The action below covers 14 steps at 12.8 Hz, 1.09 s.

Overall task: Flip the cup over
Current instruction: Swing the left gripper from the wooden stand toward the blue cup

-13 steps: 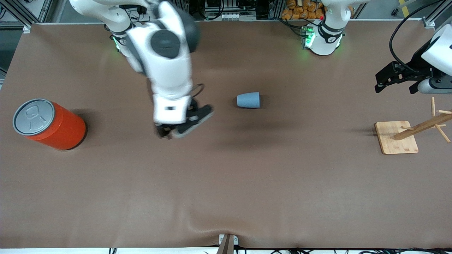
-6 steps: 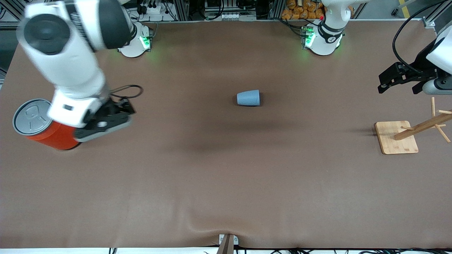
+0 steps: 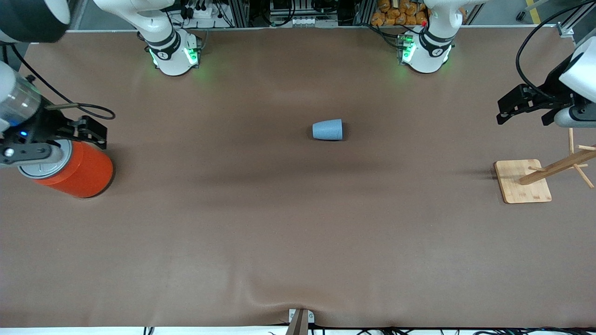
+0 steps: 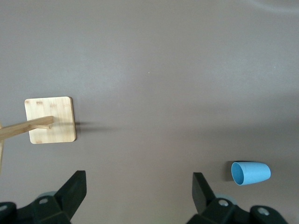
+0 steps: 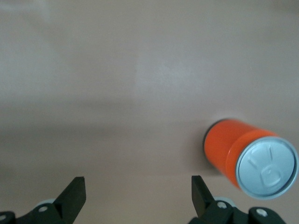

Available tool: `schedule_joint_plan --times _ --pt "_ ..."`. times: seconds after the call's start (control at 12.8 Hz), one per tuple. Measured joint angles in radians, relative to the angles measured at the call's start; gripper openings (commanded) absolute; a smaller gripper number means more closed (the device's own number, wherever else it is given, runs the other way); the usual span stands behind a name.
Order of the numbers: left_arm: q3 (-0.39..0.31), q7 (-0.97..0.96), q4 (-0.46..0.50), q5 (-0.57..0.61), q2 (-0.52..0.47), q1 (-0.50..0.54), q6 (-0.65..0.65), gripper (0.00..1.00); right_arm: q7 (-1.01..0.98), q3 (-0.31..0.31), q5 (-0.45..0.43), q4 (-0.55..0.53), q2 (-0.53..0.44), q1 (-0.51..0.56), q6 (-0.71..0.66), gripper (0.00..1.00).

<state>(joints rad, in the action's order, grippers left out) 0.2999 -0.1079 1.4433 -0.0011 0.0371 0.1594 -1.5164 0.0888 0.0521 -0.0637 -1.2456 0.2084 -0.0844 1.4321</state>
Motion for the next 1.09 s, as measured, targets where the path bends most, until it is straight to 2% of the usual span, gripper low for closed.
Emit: schedule_joint_plan --times 0.16,0.31,0.55,0.7,0.86,1.09 --pt "0.009 0.001 0.003 -0.001 0.017 -0.004 0.0 1.0 0.03 0.001 0.01 -0.03 -0.032 0.028 0.002 1.0" --pt "0.03 0.003 0.012 -0.031 0.063 -0.011 0.0 1.0 0.035 0.002 0.015 -0.11 -0.086 0.058 0.04 1.0" --pt "0.069 0.003 0.029 -0.153 0.171 -0.027 -0.001 1.0 0.036 0.002 0.019 -0.293 -0.204 0.067 0.14 1.0" --pt "0.086 0.003 0.053 -0.229 0.241 -0.043 -0.014 1.0 0.037 0.002 0.019 -0.323 -0.226 0.067 0.159 1.0" --pt "0.105 0.003 0.136 -0.294 0.259 -0.059 -0.091 1.0 0.042 0.0 0.018 -0.315 -0.226 0.071 0.154 1.0" --pt "0.117 0.018 0.308 -0.414 0.256 -0.064 -0.26 1.0 0.042 -0.008 0.026 -0.297 -0.227 0.092 0.086 1.0"
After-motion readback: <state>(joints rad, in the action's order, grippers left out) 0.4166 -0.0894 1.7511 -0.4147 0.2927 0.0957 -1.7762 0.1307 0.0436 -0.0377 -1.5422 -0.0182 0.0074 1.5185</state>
